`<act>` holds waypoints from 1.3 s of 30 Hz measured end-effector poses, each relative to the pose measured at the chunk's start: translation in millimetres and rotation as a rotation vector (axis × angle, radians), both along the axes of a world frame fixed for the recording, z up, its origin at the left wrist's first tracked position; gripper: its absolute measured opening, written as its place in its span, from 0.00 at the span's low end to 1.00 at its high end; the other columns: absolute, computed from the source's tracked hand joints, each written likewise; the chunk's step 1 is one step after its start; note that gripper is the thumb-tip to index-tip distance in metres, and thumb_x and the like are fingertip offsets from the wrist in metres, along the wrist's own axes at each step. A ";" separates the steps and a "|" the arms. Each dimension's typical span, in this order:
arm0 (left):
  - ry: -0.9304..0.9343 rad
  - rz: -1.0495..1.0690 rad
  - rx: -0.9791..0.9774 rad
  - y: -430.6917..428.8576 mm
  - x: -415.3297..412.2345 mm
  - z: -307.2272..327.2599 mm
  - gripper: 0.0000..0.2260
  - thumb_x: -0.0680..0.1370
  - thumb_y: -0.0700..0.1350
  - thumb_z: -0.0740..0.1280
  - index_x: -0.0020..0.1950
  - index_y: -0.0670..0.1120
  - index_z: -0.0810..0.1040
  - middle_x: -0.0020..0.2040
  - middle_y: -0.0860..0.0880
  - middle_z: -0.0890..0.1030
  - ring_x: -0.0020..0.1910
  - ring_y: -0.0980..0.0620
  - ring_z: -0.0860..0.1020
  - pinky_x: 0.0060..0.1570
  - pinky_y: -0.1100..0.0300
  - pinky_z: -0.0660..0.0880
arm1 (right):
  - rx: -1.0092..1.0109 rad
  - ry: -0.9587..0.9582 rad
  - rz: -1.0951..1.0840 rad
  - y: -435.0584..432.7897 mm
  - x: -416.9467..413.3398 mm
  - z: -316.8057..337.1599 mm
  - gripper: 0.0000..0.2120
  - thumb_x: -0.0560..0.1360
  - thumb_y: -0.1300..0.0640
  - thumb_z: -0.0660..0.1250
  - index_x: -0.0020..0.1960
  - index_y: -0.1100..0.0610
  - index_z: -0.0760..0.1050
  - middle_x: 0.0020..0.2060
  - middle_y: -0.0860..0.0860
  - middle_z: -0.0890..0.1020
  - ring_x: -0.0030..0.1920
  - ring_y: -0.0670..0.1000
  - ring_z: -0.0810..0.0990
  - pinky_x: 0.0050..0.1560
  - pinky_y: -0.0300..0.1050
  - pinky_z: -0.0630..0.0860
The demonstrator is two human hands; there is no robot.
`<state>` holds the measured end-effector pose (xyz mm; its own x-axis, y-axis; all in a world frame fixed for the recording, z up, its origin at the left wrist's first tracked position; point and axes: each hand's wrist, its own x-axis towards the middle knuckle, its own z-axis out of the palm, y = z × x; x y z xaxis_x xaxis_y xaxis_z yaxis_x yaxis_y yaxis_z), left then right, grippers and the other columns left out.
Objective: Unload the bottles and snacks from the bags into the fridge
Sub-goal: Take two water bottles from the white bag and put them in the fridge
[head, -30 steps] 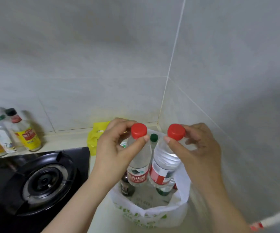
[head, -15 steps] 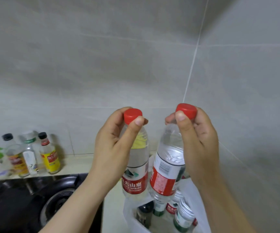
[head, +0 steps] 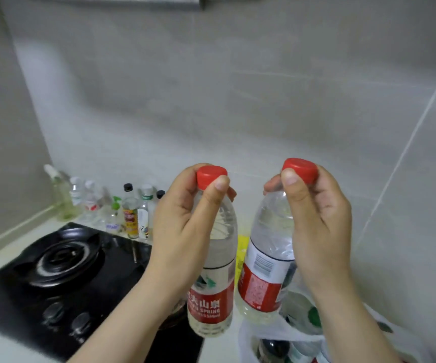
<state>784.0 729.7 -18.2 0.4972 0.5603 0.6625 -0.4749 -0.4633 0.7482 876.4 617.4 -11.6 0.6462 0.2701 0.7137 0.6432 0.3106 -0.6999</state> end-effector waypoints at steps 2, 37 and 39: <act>0.007 0.088 0.001 0.6 -11.9 -1.4 0.10 0.77 0.54 0.62 0.49 0.48 0.77 0.41 0.49 0.82 0.42 0.52 0.80 0.45 0.58 0.76 | 0.010 -0.016 0.087 11.0 -2.4 0.7 0.09 0.77 0.49 0.62 0.49 0.55 0.75 0.40 0.48 0.83 0.44 0.45 0.81 0.47 0.32 0.73; 0.033 1.335 0.026 18.1 -448.1 -7.9 0.08 0.78 0.51 0.62 0.47 0.49 0.78 0.40 0.53 0.81 0.41 0.55 0.79 0.43 0.68 0.74 | -0.004 -0.048 1.381 190.9 -408.6 -4.0 0.17 0.74 0.45 0.62 0.50 0.58 0.76 0.39 0.46 0.82 0.43 0.44 0.81 0.48 0.32 0.74; 0.039 1.395 0.029 13.0 -463.4 -8.1 0.09 0.78 0.53 0.62 0.47 0.49 0.78 0.40 0.52 0.81 0.41 0.56 0.80 0.44 0.67 0.75 | -0.008 -0.037 1.468 195.5 -430.4 -4.7 0.17 0.74 0.45 0.62 0.51 0.58 0.76 0.40 0.47 0.83 0.44 0.46 0.82 0.49 0.33 0.75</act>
